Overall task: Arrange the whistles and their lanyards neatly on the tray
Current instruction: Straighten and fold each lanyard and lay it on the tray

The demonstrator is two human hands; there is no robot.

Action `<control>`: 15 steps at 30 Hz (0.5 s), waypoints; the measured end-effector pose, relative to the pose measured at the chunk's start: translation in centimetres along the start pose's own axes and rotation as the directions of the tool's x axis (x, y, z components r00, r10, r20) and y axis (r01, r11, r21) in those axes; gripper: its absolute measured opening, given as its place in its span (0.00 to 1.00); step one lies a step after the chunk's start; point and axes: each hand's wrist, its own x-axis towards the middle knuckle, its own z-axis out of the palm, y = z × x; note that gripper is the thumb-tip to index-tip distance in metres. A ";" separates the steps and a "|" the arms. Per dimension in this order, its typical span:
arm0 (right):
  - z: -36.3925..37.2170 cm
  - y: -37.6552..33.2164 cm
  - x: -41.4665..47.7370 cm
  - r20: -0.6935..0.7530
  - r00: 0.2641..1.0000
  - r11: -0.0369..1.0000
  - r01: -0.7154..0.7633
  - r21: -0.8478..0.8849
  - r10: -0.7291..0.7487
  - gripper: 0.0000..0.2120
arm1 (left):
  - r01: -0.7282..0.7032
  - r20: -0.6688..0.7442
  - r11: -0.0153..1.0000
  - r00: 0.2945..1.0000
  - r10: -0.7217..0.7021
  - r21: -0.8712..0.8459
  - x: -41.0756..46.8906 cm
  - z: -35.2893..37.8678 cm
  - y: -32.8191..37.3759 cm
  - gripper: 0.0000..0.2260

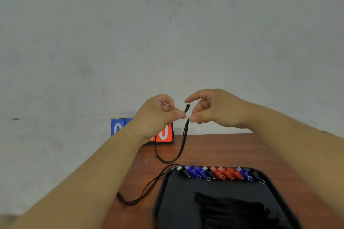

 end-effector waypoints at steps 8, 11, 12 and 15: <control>-0.4 -0.6 -0.5 0.017 1.000 1.000 0.018 -0.026 -0.017 0.06 | -0.014 0.058 1.000 0.998 0.012 0.025 -0.7 0.5 0.2 0.12; -0.6 -0.2 -0.8 0.014 1.000 1.000 -0.008 -0.026 0.009 0.05 | 0.008 0.083 1.000 0.997 -0.007 -0.004 -0.7 0.6 0.1 0.10; -0.8 0.1 -1.0 0.006 1.000 1.000 -0.020 -0.016 0.020 0.05 | 0.020 0.097 1.000 0.995 -0.019 -0.010 -0.7 0.5 -0.2 0.09; -1.8 2.3 -2.0 -0.061 0.994 0.995 -0.088 0.041 0.091 0.05 | 0.087 0.119 0.993 0.990 -0.077 -0.084 -0.6 0.3 -2.3 0.09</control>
